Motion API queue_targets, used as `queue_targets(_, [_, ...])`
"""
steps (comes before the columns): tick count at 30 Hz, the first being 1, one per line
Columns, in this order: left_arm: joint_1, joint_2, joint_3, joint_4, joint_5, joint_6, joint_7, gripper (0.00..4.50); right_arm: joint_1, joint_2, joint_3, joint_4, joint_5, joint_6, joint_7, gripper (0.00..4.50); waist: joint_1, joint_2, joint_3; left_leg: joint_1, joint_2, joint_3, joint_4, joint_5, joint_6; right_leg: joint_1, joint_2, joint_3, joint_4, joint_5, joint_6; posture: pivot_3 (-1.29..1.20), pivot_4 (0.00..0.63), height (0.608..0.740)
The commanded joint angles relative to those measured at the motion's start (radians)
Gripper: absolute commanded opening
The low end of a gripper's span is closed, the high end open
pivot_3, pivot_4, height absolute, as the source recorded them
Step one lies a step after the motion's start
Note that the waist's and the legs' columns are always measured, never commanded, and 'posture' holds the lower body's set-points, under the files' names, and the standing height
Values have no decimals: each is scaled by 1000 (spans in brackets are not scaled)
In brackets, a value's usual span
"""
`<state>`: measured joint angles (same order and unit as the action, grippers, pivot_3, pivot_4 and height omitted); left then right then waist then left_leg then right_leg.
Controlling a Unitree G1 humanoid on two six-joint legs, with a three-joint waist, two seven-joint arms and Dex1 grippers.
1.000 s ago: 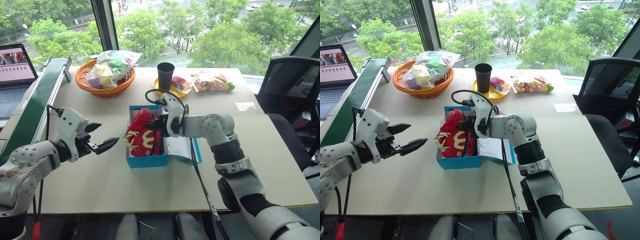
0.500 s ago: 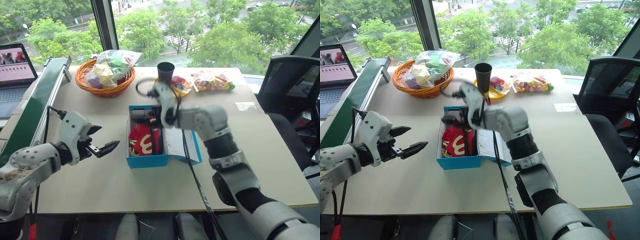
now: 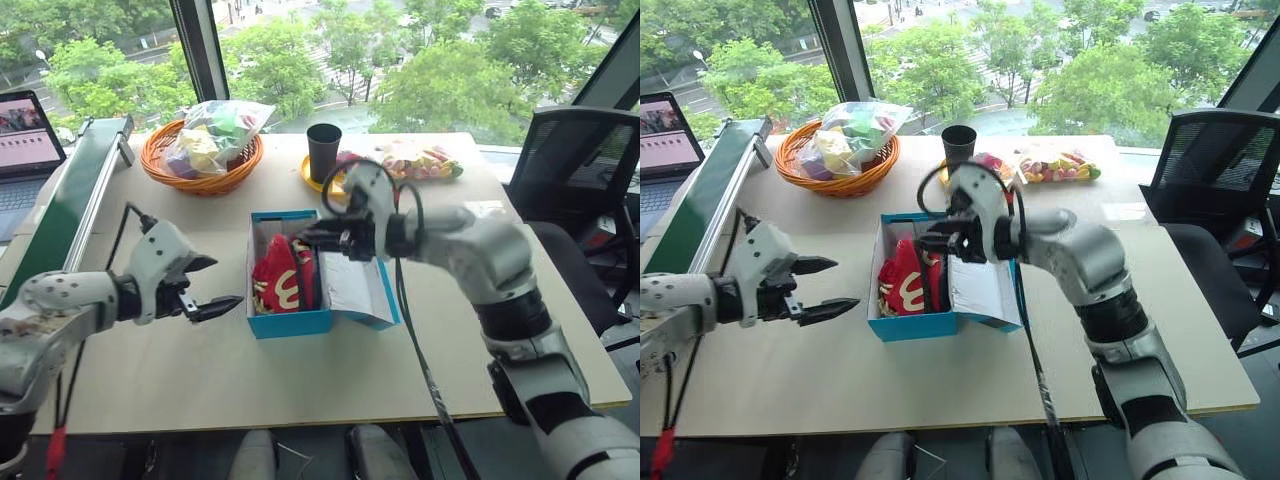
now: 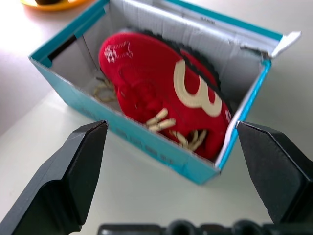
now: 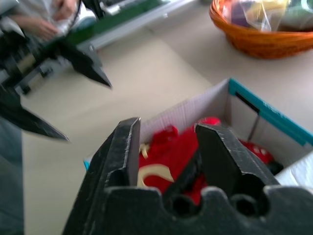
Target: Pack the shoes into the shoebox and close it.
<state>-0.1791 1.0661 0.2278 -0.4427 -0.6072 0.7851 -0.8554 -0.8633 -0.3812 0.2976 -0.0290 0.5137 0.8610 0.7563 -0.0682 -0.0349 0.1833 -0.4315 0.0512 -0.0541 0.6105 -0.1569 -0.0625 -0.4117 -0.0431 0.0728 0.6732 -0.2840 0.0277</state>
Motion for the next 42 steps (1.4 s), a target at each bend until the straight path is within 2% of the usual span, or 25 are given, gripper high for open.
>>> queue_targets(1, [-2,21,69,-16,-4,-6,-16,4500,-27,35,4,56,-47,-105,45,54,1,0,0,0,0,0,0,0,0,0,0,0,0,0,1,0,150,734])
queue_targets(7, [55,9,141,-77,-27,42,2,4500,-139,156,25,299,-147,-255,82,22,-7,0,0,0,0,0,0,0,0,0,0,0,0,0,-1,0,150,734])
queue_targets(15, [101,-6,279,-184,-98,151,59,4500,-197,283,-1,681,-226,-461,143,22,4,0,0,0,0,0,1,0,0,0,0,-1,2,0,-1,0,150,734])
queue_targets(18, [100,-11,297,-208,-120,178,82,4500,-199,331,5,807,-272,-553,157,22,2,0,0,1,0,0,1,0,0,1,0,-1,2,0,-1,0,150,734])
queue_targets(23, [87,-16,288,-226,-147,196,110,4500,-226,397,12,1022,-387,-755,95,22,-6,0,0,2,0,0,0,0,0,2,0,0,2,1,-1,0,150,734])
queue_targets(26, [77,-18,269,-218,-152,189,115,4500,-255,394,-43,984,-353,-732,154,22,-3,0,0,4,0,0,0,0,0,2,0,0,3,1,-1,0,150,734])
queue_targets(30, [63,-21,230,-188,-134,162,111,4500,-279,324,-124,743,-259,-546,236,22,5,1,1,6,0,-1,0,0,-1,6,0,-1,2,0,-1,0,150,734])
queue_targets(36, [43,-37,184,-174,-127,136,114,4500,-289,230,-195,475,-183,-341,234,22,3,0,1,6,0,-1,-1,0,0,5,0,-1,2,0,-1,0,150,734])
queue_targets(39, [36,-41,175,-172,-128,131,116,4500,-264,210,-138,509,-282,-435,198,22,-1,0,0,7,0,-1,-1,0,-1,5,0,-1,3,0,-1,0,150,734])
queue_targets(42, [38,-39,179,-172,-129,130,113,4500,-253,245,-138,599,-296,-476,184,22,-2,0,0,7,0,0,-1,0,0,6,0,0,3,0,-2,0,150,734])
